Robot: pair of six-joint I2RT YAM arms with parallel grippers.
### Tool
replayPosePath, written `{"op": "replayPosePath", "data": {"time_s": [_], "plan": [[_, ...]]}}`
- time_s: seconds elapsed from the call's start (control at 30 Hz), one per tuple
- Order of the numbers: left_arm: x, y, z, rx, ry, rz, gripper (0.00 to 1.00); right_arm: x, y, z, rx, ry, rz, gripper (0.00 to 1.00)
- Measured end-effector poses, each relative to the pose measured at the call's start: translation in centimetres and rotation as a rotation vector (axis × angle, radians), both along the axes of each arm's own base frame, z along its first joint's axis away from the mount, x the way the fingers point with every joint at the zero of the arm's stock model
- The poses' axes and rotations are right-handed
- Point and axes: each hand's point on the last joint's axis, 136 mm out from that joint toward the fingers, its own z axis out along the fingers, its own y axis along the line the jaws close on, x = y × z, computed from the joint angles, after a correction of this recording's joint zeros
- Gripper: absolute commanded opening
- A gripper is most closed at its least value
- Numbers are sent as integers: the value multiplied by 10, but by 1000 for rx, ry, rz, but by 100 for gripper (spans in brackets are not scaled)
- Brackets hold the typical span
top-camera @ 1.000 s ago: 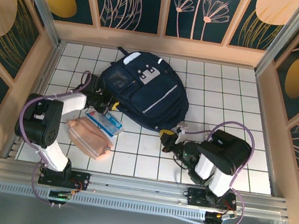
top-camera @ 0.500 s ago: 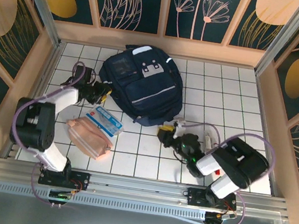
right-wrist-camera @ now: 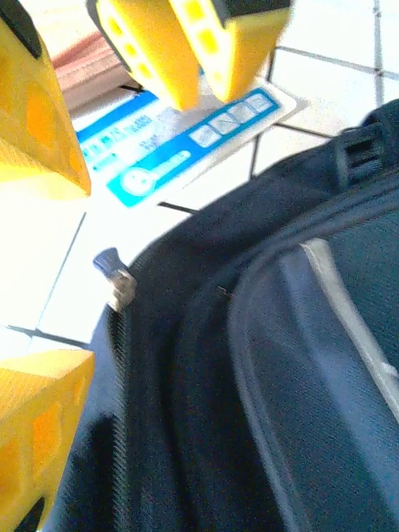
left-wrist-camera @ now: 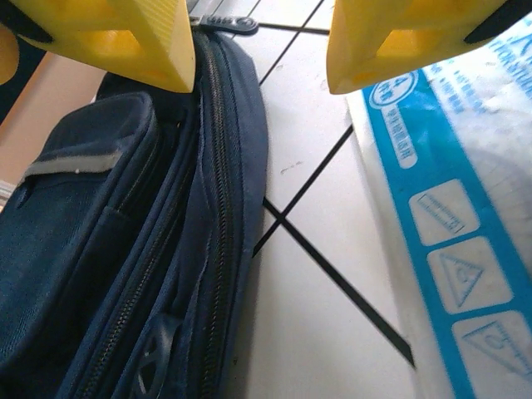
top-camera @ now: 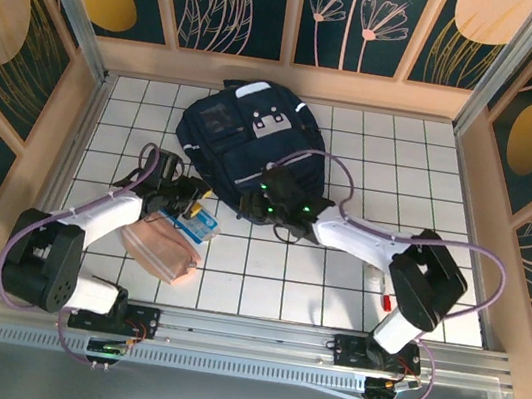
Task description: Pack books, pencil case, and school supplies into a backpack
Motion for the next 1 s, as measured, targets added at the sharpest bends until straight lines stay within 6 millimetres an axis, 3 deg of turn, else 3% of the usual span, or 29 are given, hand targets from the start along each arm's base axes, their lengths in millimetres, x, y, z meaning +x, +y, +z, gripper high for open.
{"op": "replayPosePath", "data": {"time_s": [0.17, 0.37, 0.53, 0.6, 0.63, 0.87, 1.0], "plan": [[13, -11, -13, -9, 19, -10, 46, -21, 19, -4, -61, 97, -50, 51], [15, -37, -20, -40, 15, -38, 44, -17, -18, -24, -205, 126, -231, 55], [14, -58, -37, -72, 42, -60, 30, -14, -32, -27, -244, 118, -304, 55], [14, -59, -42, -77, 56, -59, 13, -14, -34, -27, -250, 114, -309, 55], [14, -60, -41, -79, 54, -59, 1, -13, -34, -26, -254, 111, -311, 55], [14, -68, -9, -104, 1, -69, 0, -15, -36, -14, -268, 116, -321, 55], [11, -87, 15, -128, -28, -111, 0, -21, -41, -1, -253, 121, -340, 53]]}}
